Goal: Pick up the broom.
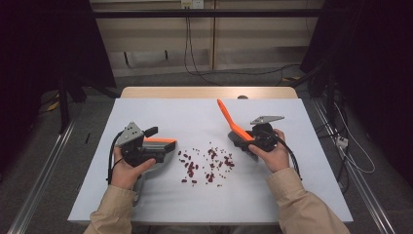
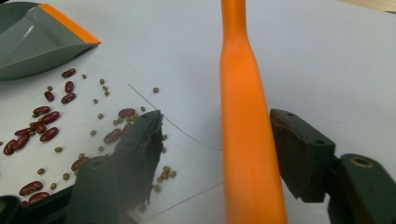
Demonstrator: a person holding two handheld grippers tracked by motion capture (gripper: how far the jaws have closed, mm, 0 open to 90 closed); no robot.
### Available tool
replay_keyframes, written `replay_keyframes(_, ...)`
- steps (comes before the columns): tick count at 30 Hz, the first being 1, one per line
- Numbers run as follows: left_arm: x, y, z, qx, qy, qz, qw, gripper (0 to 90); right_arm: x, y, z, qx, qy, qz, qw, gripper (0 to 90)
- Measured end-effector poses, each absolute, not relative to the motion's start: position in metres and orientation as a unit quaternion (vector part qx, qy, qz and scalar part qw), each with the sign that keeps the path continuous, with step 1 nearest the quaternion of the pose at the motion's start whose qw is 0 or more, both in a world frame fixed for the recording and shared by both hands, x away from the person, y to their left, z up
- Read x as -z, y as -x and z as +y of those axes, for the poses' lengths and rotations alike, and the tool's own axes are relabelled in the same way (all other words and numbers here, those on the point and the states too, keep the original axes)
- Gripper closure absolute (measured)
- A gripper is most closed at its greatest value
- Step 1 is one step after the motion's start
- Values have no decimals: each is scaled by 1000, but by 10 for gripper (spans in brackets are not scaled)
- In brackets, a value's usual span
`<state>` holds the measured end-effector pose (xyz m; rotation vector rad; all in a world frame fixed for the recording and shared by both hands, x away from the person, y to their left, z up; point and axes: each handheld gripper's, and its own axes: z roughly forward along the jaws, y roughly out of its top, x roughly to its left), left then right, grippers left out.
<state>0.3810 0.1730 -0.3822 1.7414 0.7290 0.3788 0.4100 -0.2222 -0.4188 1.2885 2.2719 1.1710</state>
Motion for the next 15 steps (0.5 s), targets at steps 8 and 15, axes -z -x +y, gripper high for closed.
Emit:
replay_keyframes(8, 382, -381, 173, -162, -742, 312, 570, 111, 417, -413, -217, -406, -442, 789, 133, 309)
replay_keyframes(15, 382, -381, 173, -163, -742, 311, 571, 115, 411, -414, -214, -411, -441, 787, 132, 306)
